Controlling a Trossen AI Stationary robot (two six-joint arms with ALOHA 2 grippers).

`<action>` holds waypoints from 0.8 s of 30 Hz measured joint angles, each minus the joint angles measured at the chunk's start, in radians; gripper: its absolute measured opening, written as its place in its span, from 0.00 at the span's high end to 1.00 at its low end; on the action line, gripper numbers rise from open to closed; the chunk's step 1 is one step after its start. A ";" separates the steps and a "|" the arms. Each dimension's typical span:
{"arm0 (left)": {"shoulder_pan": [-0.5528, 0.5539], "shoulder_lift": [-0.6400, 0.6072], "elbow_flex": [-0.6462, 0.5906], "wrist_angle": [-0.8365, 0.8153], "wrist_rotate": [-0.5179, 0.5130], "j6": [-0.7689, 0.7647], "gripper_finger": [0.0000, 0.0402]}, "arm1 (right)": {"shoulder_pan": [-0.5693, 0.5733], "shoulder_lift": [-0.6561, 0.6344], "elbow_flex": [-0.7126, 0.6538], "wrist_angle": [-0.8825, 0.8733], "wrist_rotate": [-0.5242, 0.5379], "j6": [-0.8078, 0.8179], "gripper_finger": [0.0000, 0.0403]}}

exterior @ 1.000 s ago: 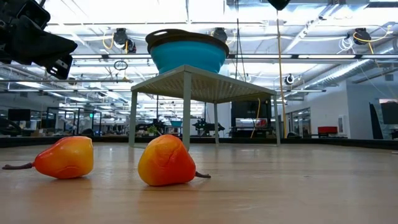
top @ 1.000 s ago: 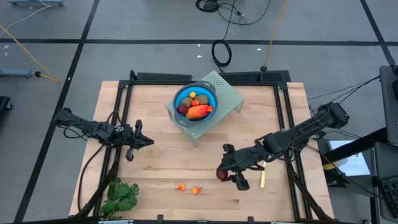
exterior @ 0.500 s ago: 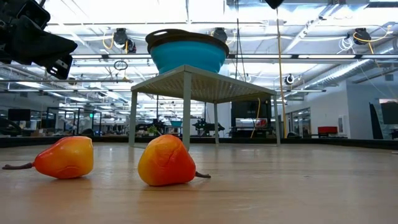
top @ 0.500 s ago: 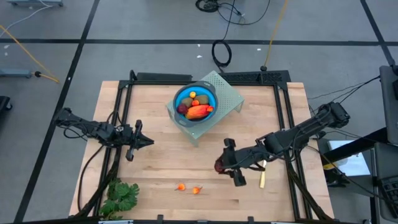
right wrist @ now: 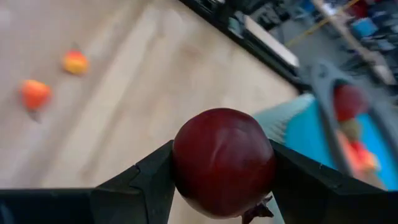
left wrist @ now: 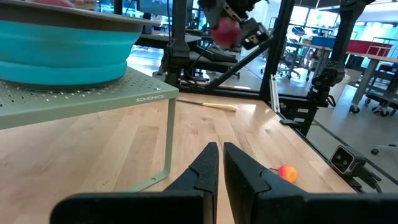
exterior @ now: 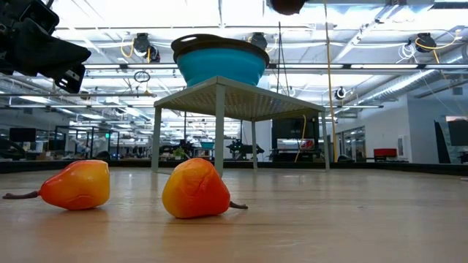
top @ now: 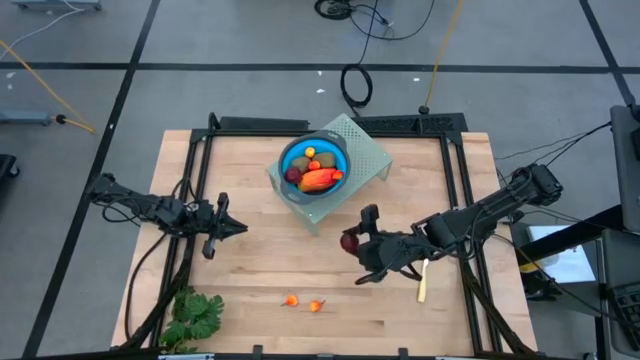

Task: Pick & Place Fruit
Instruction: Put the red pomegranate into the blue strainer bowl on the shelf

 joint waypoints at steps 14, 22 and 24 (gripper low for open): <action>0.000 0.000 0.000 0.000 0.000 0.000 0.94 | 0.000 0.000 0.000 -0.023 0.365 -0.247 0.47; 0.000 0.000 0.000 0.000 0.000 0.000 0.94 | 0.000 0.000 0.000 0.015 0.419 -0.293 0.47; 0.000 0.000 0.000 0.000 0.000 0.000 0.94 | 0.000 0.000 0.000 0.016 0.419 -0.293 0.47</action>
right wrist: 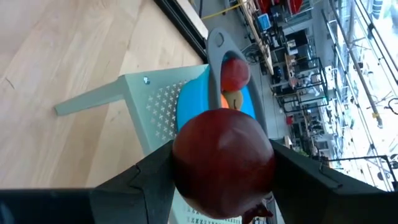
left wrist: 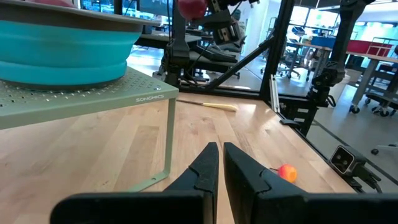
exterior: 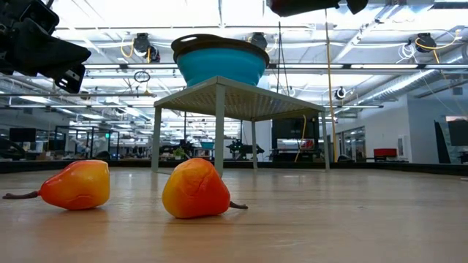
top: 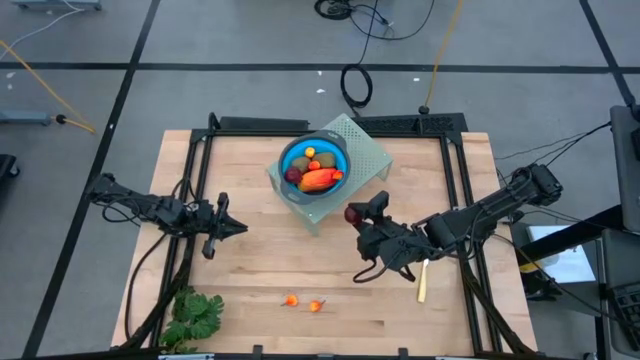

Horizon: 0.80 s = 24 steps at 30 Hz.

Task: Pick & Place Fruit
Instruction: Put the red pomegranate into the blue strainer bowl on the shelf

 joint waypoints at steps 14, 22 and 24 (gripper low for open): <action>0.000 0.000 0.000 0.000 0.000 0.000 0.94 | 0.002 -0.004 0.000 -0.002 -0.011 0.366 0.47; 0.000 0.000 0.000 0.000 0.000 0.000 0.94 | 0.002 -0.060 0.000 -0.001 -0.187 0.658 0.47; 0.000 0.000 0.000 0.000 0.000 0.000 0.94 | -0.004 -0.081 0.000 -0.001 -0.238 0.710 0.47</action>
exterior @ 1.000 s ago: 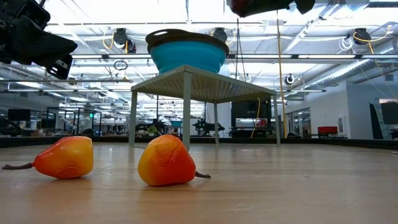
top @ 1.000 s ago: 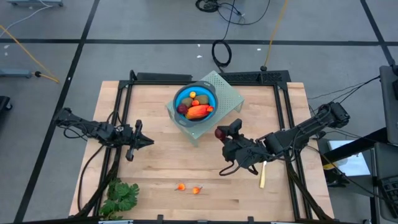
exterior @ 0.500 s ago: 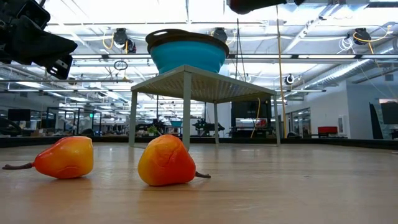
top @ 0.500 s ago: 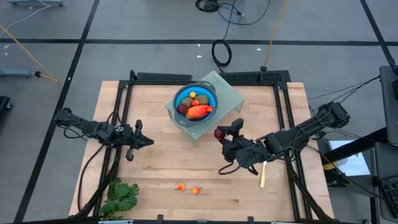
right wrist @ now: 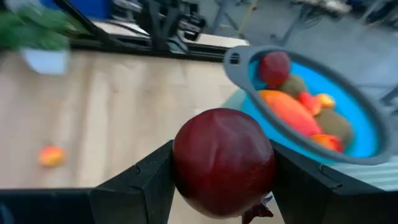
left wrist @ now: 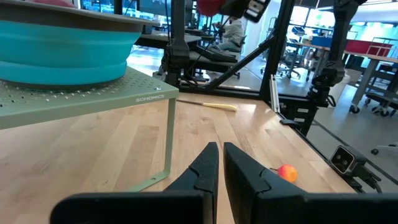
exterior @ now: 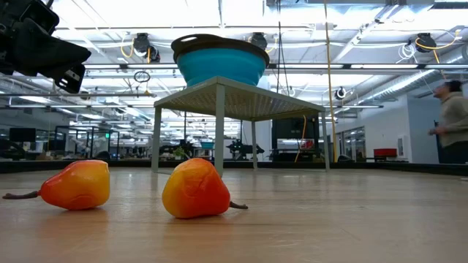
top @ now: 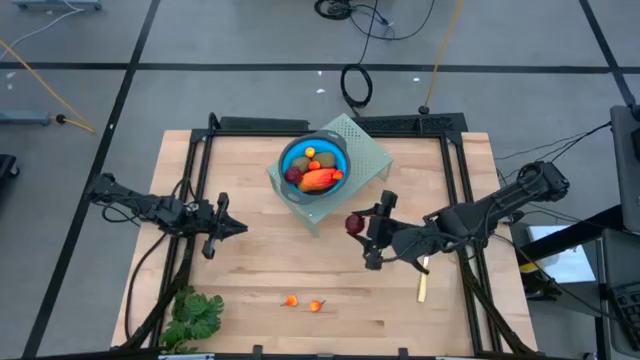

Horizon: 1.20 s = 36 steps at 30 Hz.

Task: Pick & Place Fruit
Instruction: Put the red pomegranate into the blue strainer bowl on the shelf

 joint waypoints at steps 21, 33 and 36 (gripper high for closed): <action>0.000 0.000 0.000 0.000 0.000 0.070 0.94 | -0.124 -0.076 0.000 0.082 -0.610 0.179 0.47; 0.000 0.000 0.000 0.000 0.000 0.066 0.94 | -0.245 -0.075 -0.121 0.406 -0.932 0.193 0.47; 0.000 0.000 0.000 0.000 0.000 0.066 0.94 | -0.281 -0.075 -0.187 0.550 -1.026 0.252 0.47</action>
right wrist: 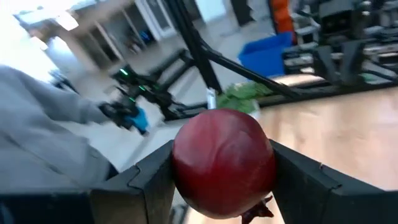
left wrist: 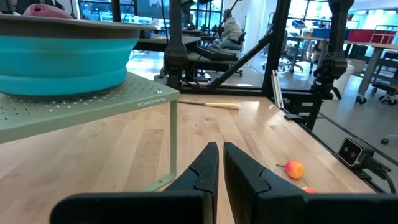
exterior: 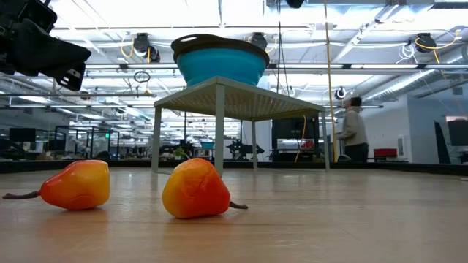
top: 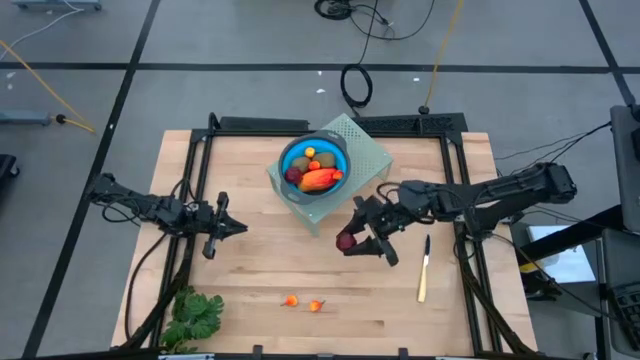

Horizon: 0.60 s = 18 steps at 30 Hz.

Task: Pick & Place Fruit
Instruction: Put the red pomegranate into the blue strainer bowl on the shelf

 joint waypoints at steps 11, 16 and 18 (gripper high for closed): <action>0.000 0.000 0.000 0.000 0.000 0.003 0.94 | -0.135 0.000 -0.261 0.663 -0.185 0.337 0.47; 0.000 0.000 0.000 0.000 -0.018 0.003 0.94 | -0.186 0.000 -0.334 0.907 -0.163 0.468 0.47; 0.000 0.000 0.000 0.002 -0.031 0.003 0.94 | -0.200 0.000 -0.344 0.970 -0.119 0.505 0.47</action>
